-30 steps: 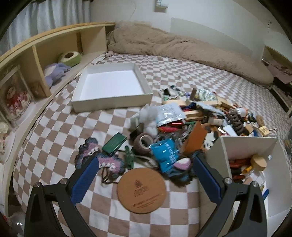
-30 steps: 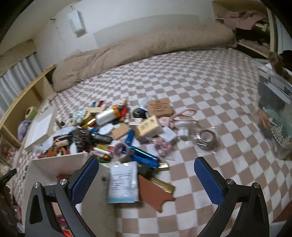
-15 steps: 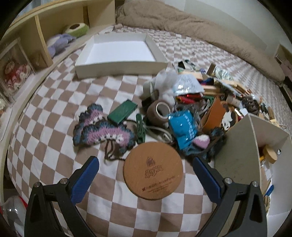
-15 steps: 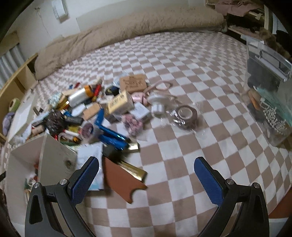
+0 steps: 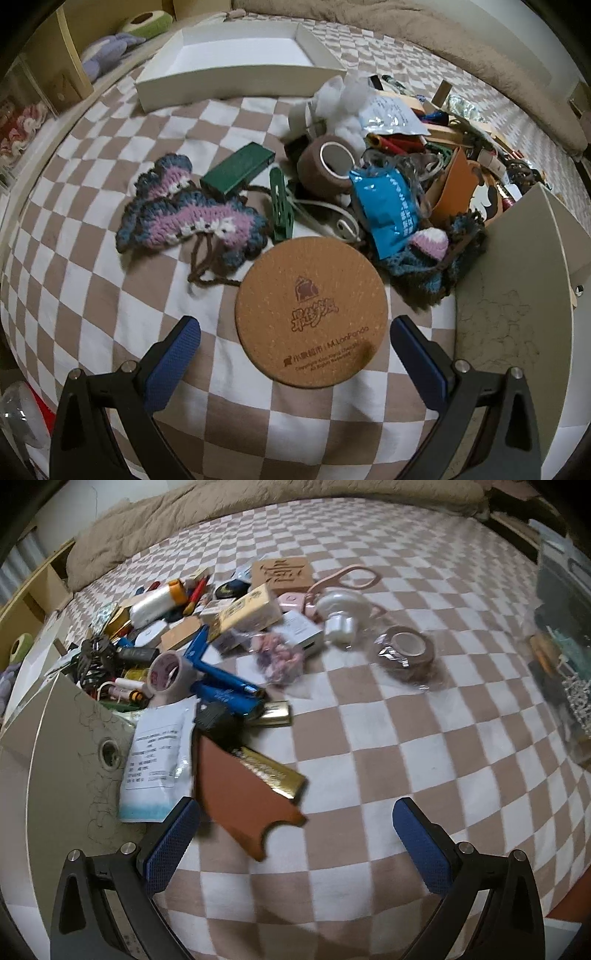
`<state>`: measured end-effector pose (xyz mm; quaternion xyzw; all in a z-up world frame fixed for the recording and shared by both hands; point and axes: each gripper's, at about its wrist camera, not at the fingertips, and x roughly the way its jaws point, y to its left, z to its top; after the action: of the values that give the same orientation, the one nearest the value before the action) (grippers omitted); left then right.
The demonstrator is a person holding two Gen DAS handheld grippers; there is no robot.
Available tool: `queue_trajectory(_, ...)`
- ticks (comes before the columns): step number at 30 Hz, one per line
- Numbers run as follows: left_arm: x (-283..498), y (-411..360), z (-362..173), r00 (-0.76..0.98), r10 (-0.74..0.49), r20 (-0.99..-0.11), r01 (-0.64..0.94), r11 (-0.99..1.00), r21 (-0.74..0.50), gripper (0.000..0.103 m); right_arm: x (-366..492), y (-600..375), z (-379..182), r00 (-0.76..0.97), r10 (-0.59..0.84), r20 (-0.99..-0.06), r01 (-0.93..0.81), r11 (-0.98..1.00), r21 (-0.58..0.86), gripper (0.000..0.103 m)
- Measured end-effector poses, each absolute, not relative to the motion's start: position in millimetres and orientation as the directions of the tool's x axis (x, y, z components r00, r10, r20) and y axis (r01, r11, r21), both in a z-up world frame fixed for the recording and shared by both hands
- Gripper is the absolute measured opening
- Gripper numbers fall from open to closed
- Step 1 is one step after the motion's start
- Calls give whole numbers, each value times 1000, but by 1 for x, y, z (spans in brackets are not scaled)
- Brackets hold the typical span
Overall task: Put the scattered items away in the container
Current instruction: 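Move the left tool over the plain cork coaster while the right tool approaches the brown leather strip, then grasp the plain cork coaster with the left tool while the right tool grasps the brown leather strip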
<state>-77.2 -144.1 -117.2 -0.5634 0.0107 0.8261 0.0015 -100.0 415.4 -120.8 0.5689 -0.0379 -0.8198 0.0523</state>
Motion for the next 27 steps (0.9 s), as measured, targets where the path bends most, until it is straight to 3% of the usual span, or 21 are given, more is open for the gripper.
queue_trajectory(11, -81, -134, -139, -313, -33, -949, -43, -998, 49, 103, -113, 406, -142, -202, -211, -956, -46, -973, 225, 103)
queue_trajectory(21, -86, -129, -147, -307, -40, -951, -31, -998, 52, 103, -98, 384, -131, -262, 28, -965, 266, -959, -100, 103)
queue_trajectory(23, -87, -126, -149, -307, -59, -950, -42, -996, 75, 103, -93, 380, -137, -259, 60, -964, 294, -946, -138, 93)
queue_trajectory(24, -88, -124, -150, -307, -74, -949, -45, -995, 93, 103, -92, 379, -139, -248, 52, -967, 305, -944, -129, 83)
queue_trajectory(27, -90, -120, -153, -309, -103, -946, -41, -992, 121, 103, -89, 375, -145, -226, 35, -974, 326, -939, -109, 76)
